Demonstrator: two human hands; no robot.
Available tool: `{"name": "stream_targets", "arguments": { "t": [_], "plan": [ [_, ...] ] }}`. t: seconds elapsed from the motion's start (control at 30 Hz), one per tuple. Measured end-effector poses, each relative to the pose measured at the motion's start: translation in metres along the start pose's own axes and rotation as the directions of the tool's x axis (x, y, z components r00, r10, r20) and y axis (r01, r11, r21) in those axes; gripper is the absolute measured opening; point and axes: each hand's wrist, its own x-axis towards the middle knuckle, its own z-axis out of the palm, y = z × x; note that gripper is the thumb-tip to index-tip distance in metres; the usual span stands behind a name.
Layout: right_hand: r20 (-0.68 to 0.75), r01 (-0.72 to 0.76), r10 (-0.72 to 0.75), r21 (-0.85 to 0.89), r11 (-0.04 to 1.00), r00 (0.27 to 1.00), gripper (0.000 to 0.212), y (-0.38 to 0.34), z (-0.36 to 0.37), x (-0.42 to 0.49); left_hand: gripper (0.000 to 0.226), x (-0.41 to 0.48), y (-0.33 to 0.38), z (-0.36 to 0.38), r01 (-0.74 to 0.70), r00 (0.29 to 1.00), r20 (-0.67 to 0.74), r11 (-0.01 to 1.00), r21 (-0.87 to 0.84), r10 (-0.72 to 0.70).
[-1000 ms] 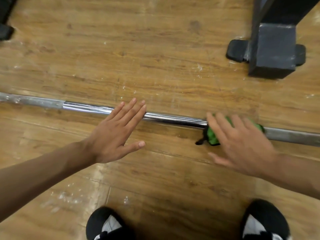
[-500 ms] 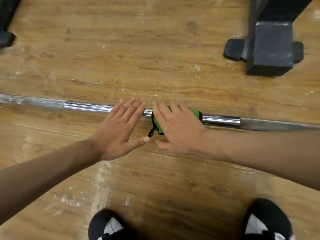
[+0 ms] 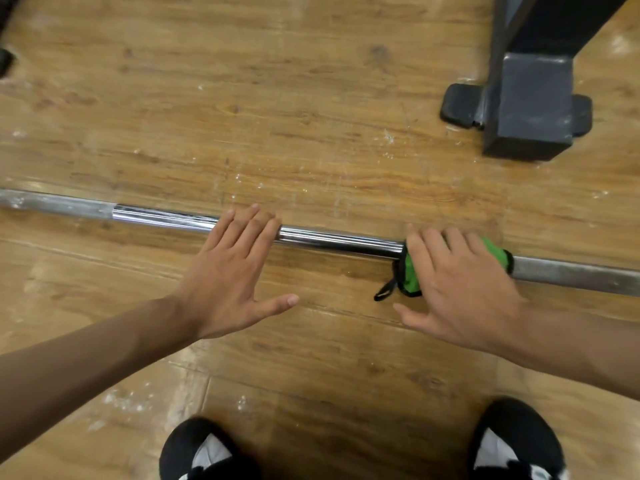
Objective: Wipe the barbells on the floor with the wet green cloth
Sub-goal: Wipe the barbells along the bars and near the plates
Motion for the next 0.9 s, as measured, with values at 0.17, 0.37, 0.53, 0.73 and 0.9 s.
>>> {"name": "stream_targets", "arguments": {
  "t": [0.17,0.37,0.53,0.73,0.9],
  "plan": [
    [-0.073,0.126,-0.121,0.074,0.989,0.990,0.105,-0.071,-0.023,0.057,0.099,-0.014,0.001,0.001,-0.016,1.000,0.026,1.000,-0.025,0.017],
    [-0.101,0.213,-0.202,0.117,0.970,0.974,0.101,-0.091,-0.036,0.070,0.091,-0.024,0.002,0.001,-0.016,0.999,0.033,0.999,-0.045,0.017],
    [-0.091,0.139,-0.130,0.099,0.985,0.987,0.096,-0.040,-0.007,0.019,0.100,-0.029,0.000,0.001,-0.039,0.997,0.059,0.999,-0.013,0.040],
    [-0.049,0.072,-0.067,0.106,0.992,0.997,0.093,-0.037,-0.004,0.015,0.117,-0.021,0.010,0.005,-0.005,0.992,0.123,0.994,0.112,-0.009],
    [-0.098,0.150,-0.139,0.113,0.982,0.985,0.093,-0.056,-0.015,0.044,0.115,-0.008,0.012,0.005,0.005,0.986,0.162,0.992,0.128,-0.026]
  ]
}}
